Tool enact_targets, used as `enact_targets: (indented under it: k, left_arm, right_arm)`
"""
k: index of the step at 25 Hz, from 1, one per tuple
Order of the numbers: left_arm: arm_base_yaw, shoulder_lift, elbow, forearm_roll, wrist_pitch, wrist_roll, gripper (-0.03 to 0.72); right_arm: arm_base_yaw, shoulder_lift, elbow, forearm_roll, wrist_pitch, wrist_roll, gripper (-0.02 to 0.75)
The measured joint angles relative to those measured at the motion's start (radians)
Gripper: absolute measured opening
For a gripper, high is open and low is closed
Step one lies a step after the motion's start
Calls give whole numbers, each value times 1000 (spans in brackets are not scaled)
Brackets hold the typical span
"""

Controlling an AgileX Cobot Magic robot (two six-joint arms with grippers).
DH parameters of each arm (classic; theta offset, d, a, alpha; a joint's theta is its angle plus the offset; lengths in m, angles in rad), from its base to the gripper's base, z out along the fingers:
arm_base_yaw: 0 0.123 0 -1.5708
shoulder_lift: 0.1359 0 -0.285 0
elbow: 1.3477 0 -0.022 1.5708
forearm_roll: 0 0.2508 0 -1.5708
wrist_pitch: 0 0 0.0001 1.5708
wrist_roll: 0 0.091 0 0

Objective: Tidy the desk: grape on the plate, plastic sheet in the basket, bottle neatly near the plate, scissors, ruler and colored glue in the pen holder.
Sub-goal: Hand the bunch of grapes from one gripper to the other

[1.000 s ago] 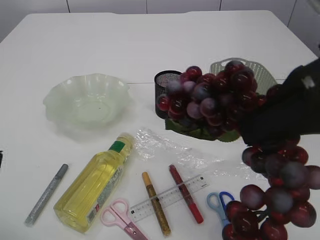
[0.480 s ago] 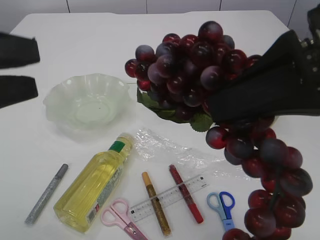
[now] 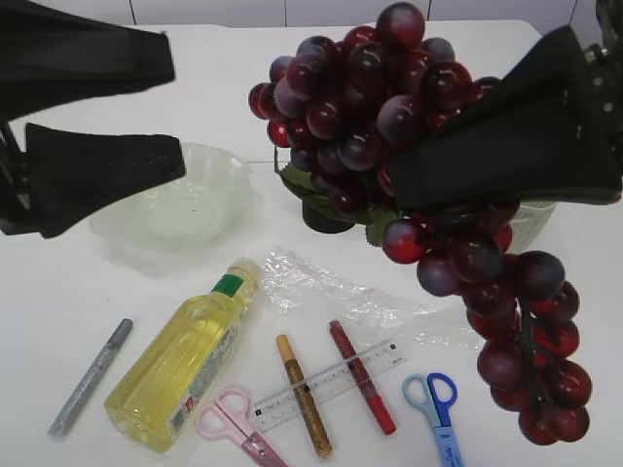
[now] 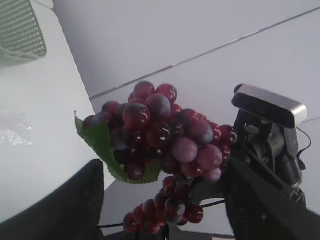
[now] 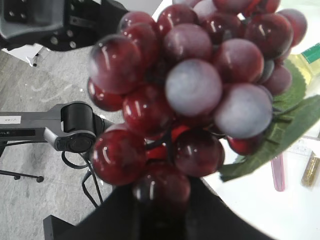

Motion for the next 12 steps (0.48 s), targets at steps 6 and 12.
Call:
enact_targets:
  k: [6, 12]
  left_arm:
    - [-95, 103, -68, -7, -24, 20, 557]
    - [-126, 191, -176, -7, -19, 22, 558]
  right_arm:
    - [0, 0, 0, 2, -6, -8, 79]
    - [0, 0, 0, 2, -8, -22, 79]
